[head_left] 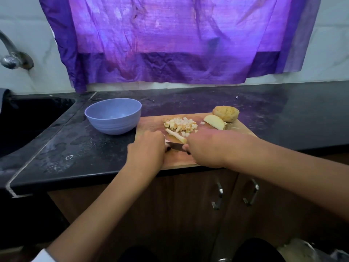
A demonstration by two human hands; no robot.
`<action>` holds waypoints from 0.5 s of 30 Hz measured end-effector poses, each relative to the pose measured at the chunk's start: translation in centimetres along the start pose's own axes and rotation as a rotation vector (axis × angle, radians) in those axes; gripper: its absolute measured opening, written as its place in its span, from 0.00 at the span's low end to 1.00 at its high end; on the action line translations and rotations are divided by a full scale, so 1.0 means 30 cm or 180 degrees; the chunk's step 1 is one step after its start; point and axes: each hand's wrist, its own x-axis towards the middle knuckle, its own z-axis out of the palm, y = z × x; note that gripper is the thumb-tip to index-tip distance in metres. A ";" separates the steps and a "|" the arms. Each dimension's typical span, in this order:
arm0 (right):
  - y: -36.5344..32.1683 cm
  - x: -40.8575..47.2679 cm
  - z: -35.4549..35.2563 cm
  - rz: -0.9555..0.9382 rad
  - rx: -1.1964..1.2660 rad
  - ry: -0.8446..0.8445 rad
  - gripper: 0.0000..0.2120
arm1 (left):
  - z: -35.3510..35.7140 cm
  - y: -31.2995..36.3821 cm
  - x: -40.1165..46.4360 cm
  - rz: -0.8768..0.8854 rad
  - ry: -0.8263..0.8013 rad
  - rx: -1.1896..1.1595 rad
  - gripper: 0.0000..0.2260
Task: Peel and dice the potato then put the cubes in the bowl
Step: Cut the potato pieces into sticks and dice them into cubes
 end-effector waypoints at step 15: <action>-0.081 0.001 0.150 0.0602 0.0136 0.0881 0.13 | 0.029 -0.074 0.026 0.0297 -0.0074 -0.0025 0.11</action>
